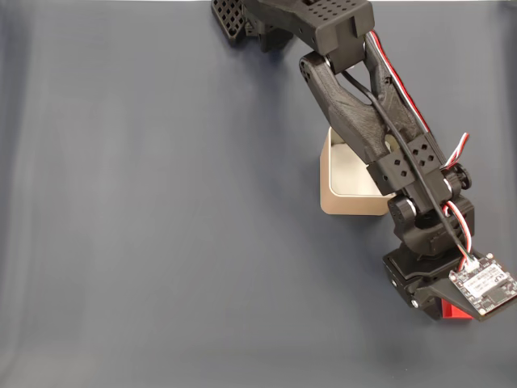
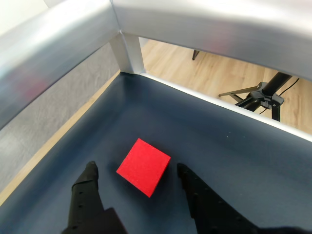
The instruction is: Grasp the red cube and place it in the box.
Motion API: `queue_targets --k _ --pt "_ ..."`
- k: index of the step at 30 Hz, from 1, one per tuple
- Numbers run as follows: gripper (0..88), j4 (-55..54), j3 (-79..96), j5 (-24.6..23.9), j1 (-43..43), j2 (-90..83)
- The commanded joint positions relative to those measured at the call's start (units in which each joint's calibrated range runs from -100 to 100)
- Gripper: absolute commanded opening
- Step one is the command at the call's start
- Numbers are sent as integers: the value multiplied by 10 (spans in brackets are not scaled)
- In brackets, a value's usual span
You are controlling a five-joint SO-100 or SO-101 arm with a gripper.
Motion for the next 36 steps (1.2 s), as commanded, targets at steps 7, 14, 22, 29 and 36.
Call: queue_targets --k 7,14,22,29,36 --pt "348 -5 -45 -17 1 -5" --pt "293 1 -45 -17 5 -5" --pt "251 26 -50 -18 8 -4" --pt "229 35 -50 -18 10 -4" --pt "221 36 -50 -15 10 -4"
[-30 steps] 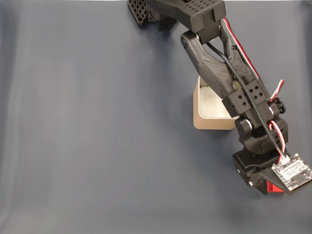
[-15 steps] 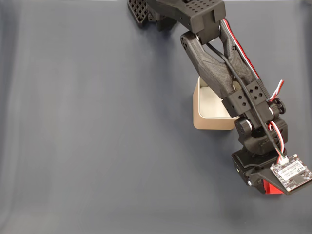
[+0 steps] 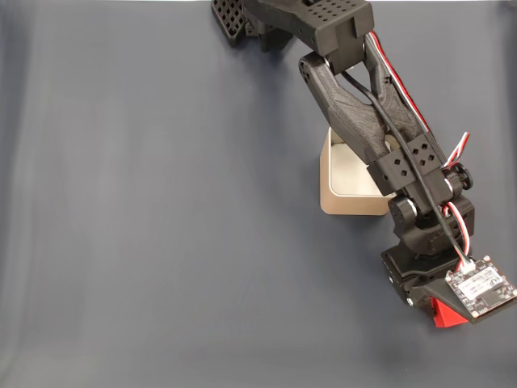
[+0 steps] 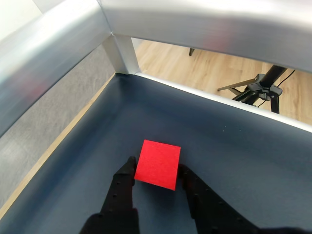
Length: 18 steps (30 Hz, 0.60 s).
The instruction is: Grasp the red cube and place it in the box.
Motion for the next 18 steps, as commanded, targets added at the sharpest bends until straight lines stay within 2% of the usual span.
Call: queue_targets --k 1,7,18 --pt "221 2 -32 0 7 -9" --pt "216 2 -32 3 7 -12" --pt "148 2 -17 12 5 -23"
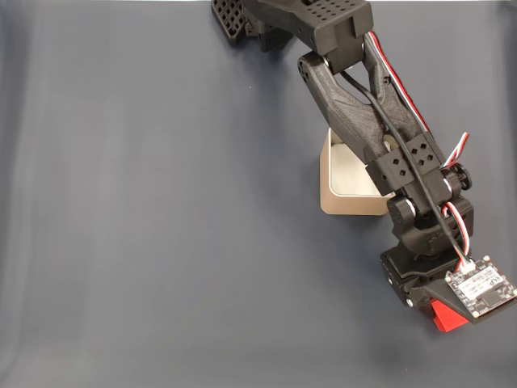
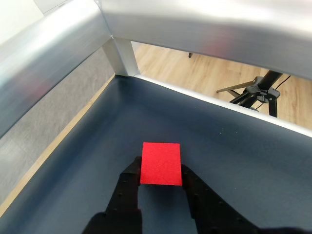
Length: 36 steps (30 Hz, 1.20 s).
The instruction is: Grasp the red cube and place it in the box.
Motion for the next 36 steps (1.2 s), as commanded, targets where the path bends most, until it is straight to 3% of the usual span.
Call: queue_targets --k 1,15,36 --pt "144 2 -13 6 4 -25" --pt "115 2 53 14 -3 -102" --pt "86 31 233 42 -12 -350"
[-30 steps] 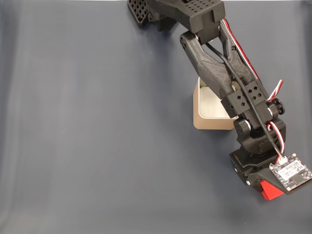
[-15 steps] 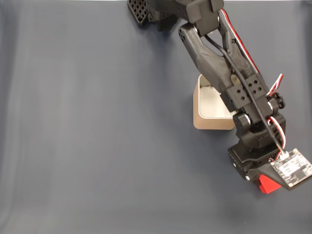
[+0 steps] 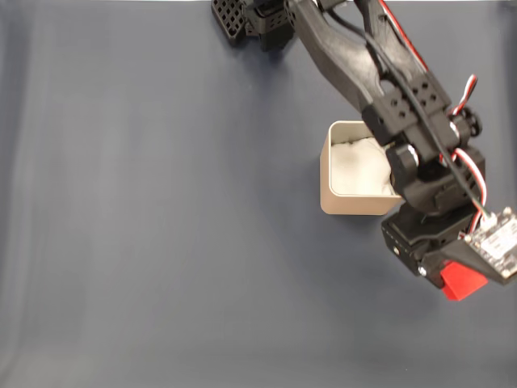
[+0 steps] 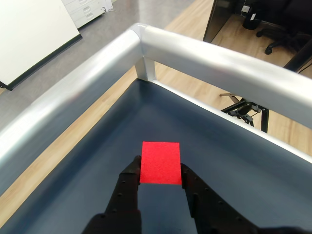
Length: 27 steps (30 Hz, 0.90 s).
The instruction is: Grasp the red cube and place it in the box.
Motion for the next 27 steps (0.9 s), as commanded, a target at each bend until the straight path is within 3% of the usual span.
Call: queue_targets --k 1,27 --pt "85 14 3 6 -5 -81" --pt "75 40 290 9 3 -388"
